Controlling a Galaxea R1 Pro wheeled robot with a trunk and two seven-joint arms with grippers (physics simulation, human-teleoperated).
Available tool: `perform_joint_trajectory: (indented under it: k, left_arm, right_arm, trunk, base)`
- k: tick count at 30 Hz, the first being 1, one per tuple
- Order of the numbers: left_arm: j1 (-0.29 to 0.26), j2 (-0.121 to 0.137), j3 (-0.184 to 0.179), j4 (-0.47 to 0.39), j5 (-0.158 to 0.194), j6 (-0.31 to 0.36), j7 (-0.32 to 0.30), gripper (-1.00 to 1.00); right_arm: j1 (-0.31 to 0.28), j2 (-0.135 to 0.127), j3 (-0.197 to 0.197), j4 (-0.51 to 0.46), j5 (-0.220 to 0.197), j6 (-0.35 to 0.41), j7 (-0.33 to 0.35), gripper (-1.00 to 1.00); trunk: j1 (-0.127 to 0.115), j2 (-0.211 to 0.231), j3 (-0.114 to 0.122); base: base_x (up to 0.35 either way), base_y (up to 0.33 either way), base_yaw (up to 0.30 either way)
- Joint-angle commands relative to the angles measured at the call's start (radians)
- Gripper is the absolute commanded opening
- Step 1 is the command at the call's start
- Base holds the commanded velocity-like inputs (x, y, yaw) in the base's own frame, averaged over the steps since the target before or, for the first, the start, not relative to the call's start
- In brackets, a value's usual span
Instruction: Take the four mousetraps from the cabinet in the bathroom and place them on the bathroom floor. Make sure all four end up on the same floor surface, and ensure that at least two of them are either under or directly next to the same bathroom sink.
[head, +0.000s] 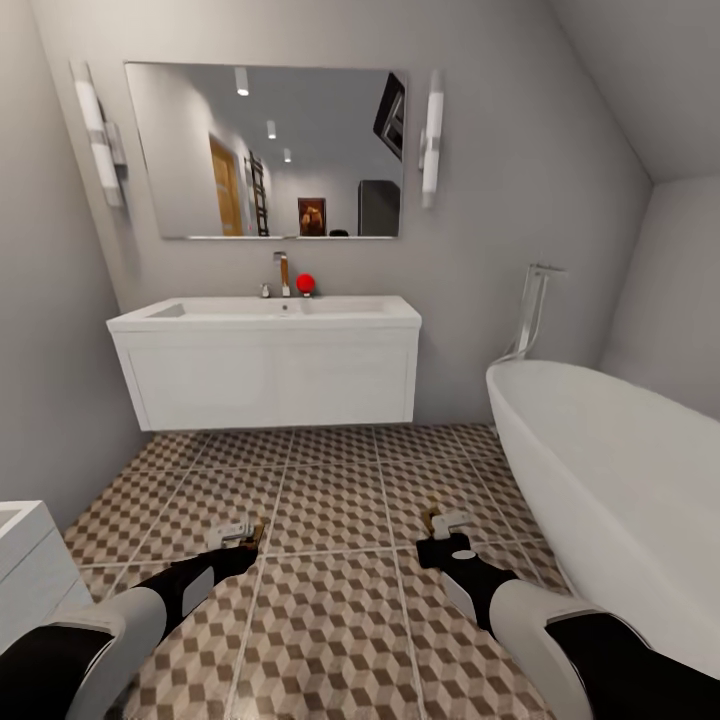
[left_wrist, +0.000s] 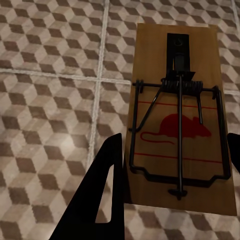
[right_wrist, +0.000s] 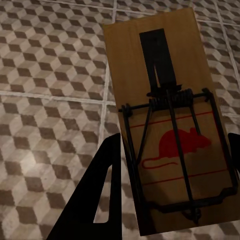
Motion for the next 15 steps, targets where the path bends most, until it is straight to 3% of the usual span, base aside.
perform_joint_trajectory:
  k: [1, 15]
  left_arm:
    - [0.0, 0.0, -0.008, -0.001, 0.009, 0.004, -0.002, -1.0]
    - [0.0, 0.0, -0.008, -0.001, 0.007, 0.004, -0.002, -1.0]
  right_arm:
    - [-0.001, 0.0, 0.007, 0.003, 0.001, -0.004, -0.004, -1.0]
    - [-0.001, 0.0, 0.007, 0.003, 0.001, -0.004, -0.003, -1.0]
  trunk:
    - [0.004, -0.008, -0.004]
    - [0.057, -0.106, -0.048]
  base:
    - [0.0, 0.0, 0.0]
    - [0.0, 0.0, 0.0]
